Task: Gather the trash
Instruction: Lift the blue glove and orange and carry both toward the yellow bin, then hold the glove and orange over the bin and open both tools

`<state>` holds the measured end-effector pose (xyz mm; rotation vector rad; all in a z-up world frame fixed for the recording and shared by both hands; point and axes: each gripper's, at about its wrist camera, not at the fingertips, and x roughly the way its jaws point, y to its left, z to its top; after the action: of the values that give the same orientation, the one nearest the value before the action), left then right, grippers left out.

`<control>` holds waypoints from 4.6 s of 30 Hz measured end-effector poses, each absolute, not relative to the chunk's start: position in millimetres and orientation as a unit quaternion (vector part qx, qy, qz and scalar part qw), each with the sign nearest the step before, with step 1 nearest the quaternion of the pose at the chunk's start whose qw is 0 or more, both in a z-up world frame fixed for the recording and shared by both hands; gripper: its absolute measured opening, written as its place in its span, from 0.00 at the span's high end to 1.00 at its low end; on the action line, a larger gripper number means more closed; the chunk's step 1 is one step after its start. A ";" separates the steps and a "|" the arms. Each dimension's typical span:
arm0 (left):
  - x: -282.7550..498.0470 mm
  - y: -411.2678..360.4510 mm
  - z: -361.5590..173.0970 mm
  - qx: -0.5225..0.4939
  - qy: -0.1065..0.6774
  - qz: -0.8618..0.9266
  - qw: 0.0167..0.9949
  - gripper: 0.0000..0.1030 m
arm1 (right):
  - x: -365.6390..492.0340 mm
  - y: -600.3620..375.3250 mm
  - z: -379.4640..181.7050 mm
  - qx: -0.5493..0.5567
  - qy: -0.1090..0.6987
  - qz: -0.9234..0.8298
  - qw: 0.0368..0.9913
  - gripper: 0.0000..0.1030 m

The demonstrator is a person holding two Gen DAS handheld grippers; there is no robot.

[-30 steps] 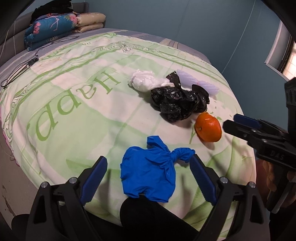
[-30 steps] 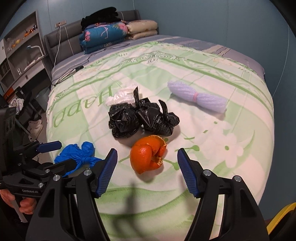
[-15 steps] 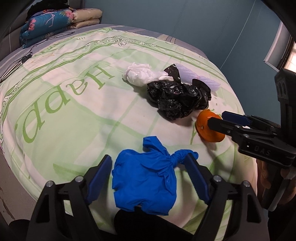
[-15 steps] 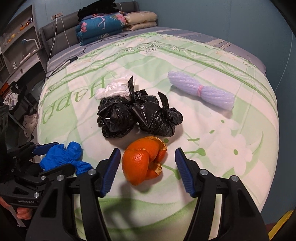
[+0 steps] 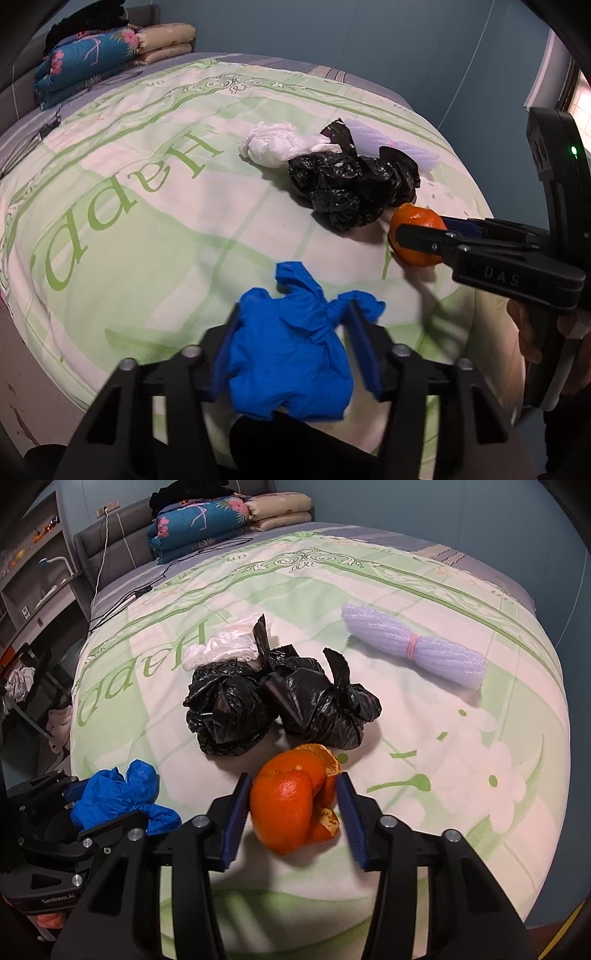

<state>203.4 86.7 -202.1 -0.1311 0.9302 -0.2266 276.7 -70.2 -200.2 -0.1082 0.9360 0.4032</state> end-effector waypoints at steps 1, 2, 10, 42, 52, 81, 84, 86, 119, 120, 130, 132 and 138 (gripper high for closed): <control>202.5 85.3 -201.2 -0.056 0.446 -0.109 0.887 0.61 | 276.1 -69.9 -199.4 -0.051 0.447 0.192 0.872 0.63; 202.0 84.4 -200.1 -0.052 0.445 -0.110 0.888 0.65 | 275.5 -70.0 -198.2 -0.050 0.445 0.193 0.873 0.67; 196.9 88.4 -185.2 -0.050 0.437 -0.120 0.890 0.78 | 266.9 -72.7 -189.9 -0.046 0.438 0.194 0.877 0.77; 117.4 69.4 -53.3 -0.044 0.294 -0.137 0.945 0.80 | 153.6 -146.0 -71.6 0.011 0.333 0.217 0.918 0.77; 78.8 39.3 -12.6 -0.027 0.247 -0.178 0.952 0.80 | 118.0 -175.6 -51.4 0.012 0.305 0.197 0.932 0.77; 49.5 -80.2 34.2 0.008 0.191 -0.304 0.933 0.80 | 44.2 -320.0 -27.1 0.068 0.238 0.041 0.968 0.76; 47.9 -92.8 35.9 0.015 0.188 -0.313 0.931 0.80 | 39.9 -334.0 -30.1 0.076 0.239 0.025 0.968 0.76; 47.6 -103.7 36.7 0.019 0.189 -0.324 0.927 0.80 | 36.4 -342.4 -33.2 0.078 0.239 0.012 0.968 0.76; 100.5 -252.8 -75.3 0.062 0.345 -0.432 0.831 0.80 | 31.7 -426.0 -97.6 0.152 0.309 -0.086 0.935 0.76; 99.6 -254.3 -77.7 0.063 0.347 -0.433 0.830 0.80 | 32.0 -426.8 -99.3 0.153 0.312 -0.087 0.934 0.76; 104.1 -265.9 -96.3 0.064 0.374 -0.447 0.810 0.80 | 38.2 -433.4 -111.7 0.163 0.336 -0.088 0.924 0.76; 105.2 -265.9 -98.5 0.065 0.375 -0.447 0.809 0.80 | 39.4 -431.2 -112.8 0.157 0.339 -0.086 0.923 0.76; 110.1 -268.4 -103.7 0.065 0.380 -0.447 0.808 0.80 | 41.0 -431.9 -114.0 0.159 0.345 -0.082 0.922 0.75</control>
<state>110.1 -268.4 -103.7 0.1381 0.8118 -0.9557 41.0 -431.9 -114.0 0.3256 0.7082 -0.1686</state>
